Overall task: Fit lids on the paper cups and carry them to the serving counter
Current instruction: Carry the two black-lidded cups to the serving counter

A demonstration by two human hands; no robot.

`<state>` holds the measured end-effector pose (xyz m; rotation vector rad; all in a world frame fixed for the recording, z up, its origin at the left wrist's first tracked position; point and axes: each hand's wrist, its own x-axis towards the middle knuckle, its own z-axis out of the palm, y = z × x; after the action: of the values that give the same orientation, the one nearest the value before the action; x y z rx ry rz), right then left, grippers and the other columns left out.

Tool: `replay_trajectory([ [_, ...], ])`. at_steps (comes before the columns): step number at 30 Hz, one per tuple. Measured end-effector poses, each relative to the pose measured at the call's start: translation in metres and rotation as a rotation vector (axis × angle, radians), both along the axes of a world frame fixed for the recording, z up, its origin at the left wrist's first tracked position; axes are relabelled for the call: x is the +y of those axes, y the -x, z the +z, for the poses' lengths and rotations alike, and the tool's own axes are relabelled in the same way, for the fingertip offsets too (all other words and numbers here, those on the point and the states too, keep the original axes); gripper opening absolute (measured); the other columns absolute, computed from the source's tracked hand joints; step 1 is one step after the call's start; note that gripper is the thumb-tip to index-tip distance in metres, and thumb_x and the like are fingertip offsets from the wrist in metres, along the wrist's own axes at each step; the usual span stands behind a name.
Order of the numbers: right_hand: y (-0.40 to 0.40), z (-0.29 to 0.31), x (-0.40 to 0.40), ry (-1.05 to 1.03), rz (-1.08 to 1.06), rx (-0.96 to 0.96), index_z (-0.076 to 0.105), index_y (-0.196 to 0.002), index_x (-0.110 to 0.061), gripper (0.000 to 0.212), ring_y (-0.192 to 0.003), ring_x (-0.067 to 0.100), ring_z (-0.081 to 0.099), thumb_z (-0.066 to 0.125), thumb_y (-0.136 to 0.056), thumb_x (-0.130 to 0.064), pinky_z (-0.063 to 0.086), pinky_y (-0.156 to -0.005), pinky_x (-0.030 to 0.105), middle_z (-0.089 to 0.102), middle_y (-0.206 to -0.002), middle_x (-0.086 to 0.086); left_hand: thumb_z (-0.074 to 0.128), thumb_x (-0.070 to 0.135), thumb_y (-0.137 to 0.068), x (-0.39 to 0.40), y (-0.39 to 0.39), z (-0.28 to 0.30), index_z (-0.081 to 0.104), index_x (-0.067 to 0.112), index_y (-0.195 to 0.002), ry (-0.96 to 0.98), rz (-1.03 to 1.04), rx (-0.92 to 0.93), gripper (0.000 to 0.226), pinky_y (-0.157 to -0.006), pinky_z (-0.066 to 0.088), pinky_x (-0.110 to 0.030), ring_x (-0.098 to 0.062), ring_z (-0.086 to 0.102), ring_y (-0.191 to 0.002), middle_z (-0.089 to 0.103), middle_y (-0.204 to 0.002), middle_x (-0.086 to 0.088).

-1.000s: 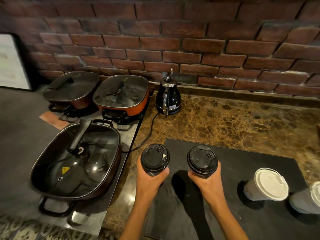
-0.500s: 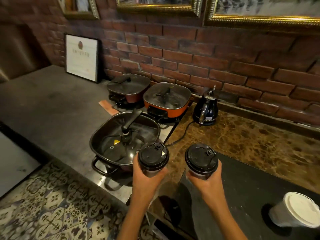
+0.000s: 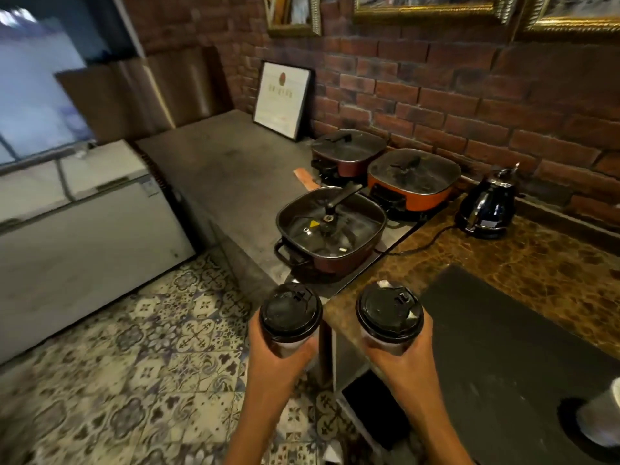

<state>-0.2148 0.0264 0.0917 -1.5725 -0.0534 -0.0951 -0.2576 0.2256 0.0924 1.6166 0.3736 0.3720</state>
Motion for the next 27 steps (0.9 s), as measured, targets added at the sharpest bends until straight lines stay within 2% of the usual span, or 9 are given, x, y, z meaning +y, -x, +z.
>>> replay_trajectory([
  [3,0.026,-0.002,0.026,-0.015,0.111,0.028,0.038,-0.123,-0.061,0.092,-0.112,-0.014,0.056,0.093,-0.066,-0.015,0.047,-0.091,0.018,0.056,-0.117,-0.043,0.091,0.063,-0.048,0.023,0.043,0.005,0.042,0.069,-0.121,0.016,0.102,-0.015,0.088,-0.075,0.053,-0.009,0.015,0.059,-0.110,0.061,-0.118,0.039],
  [7,0.049,0.007,0.077,-0.038,0.287,0.070,0.038,-0.138,-0.038,0.103,-0.123,0.009,0.057,0.099,-0.055,-0.026,0.046,-0.108,0.046,0.055,-0.134,-0.017,0.091,0.056,-0.054,0.066,0.100,0.017,0.043,0.054,-0.130,0.029,0.289,-0.051,0.090,-0.082,0.056,-0.016,0.010,0.060,-0.113,0.059,-0.118,0.041],
  [10,0.069,0.020,0.132,-0.029,0.414,0.035,0.040,-0.123,-0.051,0.093,-0.114,-0.008,0.054,0.094,-0.062,-0.006,0.045,-0.103,0.032,0.052,-0.127,-0.024,0.089,0.051,-0.055,0.105,0.151,0.026,0.039,0.048,-0.133,0.030,0.450,-0.048,0.093,-0.096,0.050,-0.033,0.001,0.057,-0.114,0.052,-0.123,0.035],
  [14,0.113,0.035,0.216,-0.032,0.608,0.008,0.039,-0.133,-0.040,0.092,-0.093,-0.028,0.056,0.090,-0.066,-0.004,0.048,-0.070,0.000,0.051,-0.121,-0.026,0.089,0.045,-0.057,0.161,0.231,0.037,0.042,0.061,-0.118,0.034,0.652,-0.076,0.078,-0.081,0.047,-0.016,0.023,0.056,-0.098,0.054,-0.110,0.046],
  [16,0.143,0.040,0.259,-0.046,0.720,-0.005,0.035,-0.137,-0.044,0.093,-0.091,-0.020,0.062,0.087,-0.072,-0.002,0.051,-0.064,0.004,0.054,-0.125,-0.020,0.094,0.028,-0.066,0.190,0.277,0.040,0.044,0.062,-0.117,0.038,0.760,-0.096,0.079,-0.081,0.048,-0.017,0.018,0.059,-0.100,0.057,-0.112,0.041],
  [18,0.180,0.041,0.305,-0.018,0.820,-0.030,0.036,-0.121,-0.069,0.091,-0.098,-0.019,0.060,0.092,-0.068,-0.022,0.050,-0.071,0.009,0.055,-0.122,-0.034,0.095,0.028,-0.060,0.218,0.329,0.043,0.046,0.054,-0.126,0.036,0.863,-0.120,0.086,-0.088,0.052,-0.025,0.005,0.062,-0.109,0.058,-0.123,0.027],
  [20,0.222,0.044,0.349,-0.023,0.895,-0.003,0.037,-0.113,-0.077,0.089,-0.102,-0.020,0.058,0.096,-0.052,-0.047,0.048,-0.078,0.014,0.055,-0.113,-0.043,0.094,0.027,-0.056,0.244,0.382,0.048,0.046,0.040,-0.134,-0.005,0.977,-0.125,0.092,-0.094,0.053,-0.029,-0.004,0.063,-0.113,0.061,-0.125,0.018],
  [23,0.291,0.046,0.415,-0.044,1.054,0.023,0.043,-0.112,-0.074,0.089,-0.103,-0.011,0.063,0.093,-0.041,-0.051,0.054,-0.080,0.022,0.060,-0.110,-0.041,0.093,0.003,-0.066,0.283,0.462,0.050,0.052,0.041,-0.117,-0.066,1.161,-0.138,0.076,-0.073,0.052,-0.006,0.013,0.065,-0.097,0.068,-0.108,0.021],
  [27,0.389,0.057,0.490,-0.051,1.213,0.034,0.042,-0.111,-0.070,0.083,-0.094,-0.026,0.058,0.093,-0.050,-0.045,0.052,-0.066,0.008,0.058,-0.111,-0.039,0.089,-0.001,-0.070,0.315,0.569,0.054,0.049,0.040,-0.121,-0.069,1.363,-0.171,0.076,-0.068,0.050,-0.002,0.021,0.061,-0.094,0.061,-0.116,0.020],
])
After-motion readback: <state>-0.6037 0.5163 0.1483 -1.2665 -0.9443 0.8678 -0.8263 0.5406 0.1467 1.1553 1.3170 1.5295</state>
